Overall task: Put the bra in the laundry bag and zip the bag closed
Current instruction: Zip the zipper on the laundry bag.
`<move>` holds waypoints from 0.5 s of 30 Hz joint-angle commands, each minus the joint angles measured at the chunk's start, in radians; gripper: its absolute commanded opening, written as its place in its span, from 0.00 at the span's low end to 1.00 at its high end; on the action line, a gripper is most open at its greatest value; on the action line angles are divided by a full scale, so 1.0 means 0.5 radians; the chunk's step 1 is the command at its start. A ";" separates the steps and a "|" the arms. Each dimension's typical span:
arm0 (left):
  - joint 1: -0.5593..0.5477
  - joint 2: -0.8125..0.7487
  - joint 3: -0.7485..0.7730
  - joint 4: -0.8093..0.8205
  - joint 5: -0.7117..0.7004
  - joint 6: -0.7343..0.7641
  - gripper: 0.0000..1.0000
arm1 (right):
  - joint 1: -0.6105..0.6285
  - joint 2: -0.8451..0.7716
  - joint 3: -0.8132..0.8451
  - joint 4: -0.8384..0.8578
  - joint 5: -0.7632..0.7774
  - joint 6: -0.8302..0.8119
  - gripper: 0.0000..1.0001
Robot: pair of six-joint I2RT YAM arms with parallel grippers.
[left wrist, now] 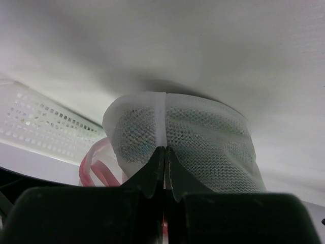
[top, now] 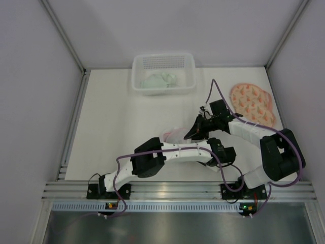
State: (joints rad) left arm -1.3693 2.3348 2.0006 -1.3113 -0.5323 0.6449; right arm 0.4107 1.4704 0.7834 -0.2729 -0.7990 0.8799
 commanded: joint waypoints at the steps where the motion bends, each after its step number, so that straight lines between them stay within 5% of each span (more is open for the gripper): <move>1: -0.084 -0.022 -0.010 -0.393 -0.025 0.023 0.00 | 0.035 0.090 0.169 -0.077 0.052 -0.152 0.00; 15: -0.204 -0.052 -0.016 -0.393 0.086 -0.066 0.00 | 0.013 0.189 0.293 -0.092 -0.019 -0.266 0.00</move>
State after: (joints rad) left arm -1.4094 2.3348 1.9999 -1.3273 -0.5316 0.5999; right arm 0.4114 1.5654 0.8925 -0.3531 -0.8143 0.7723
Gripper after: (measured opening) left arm 0.015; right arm 0.027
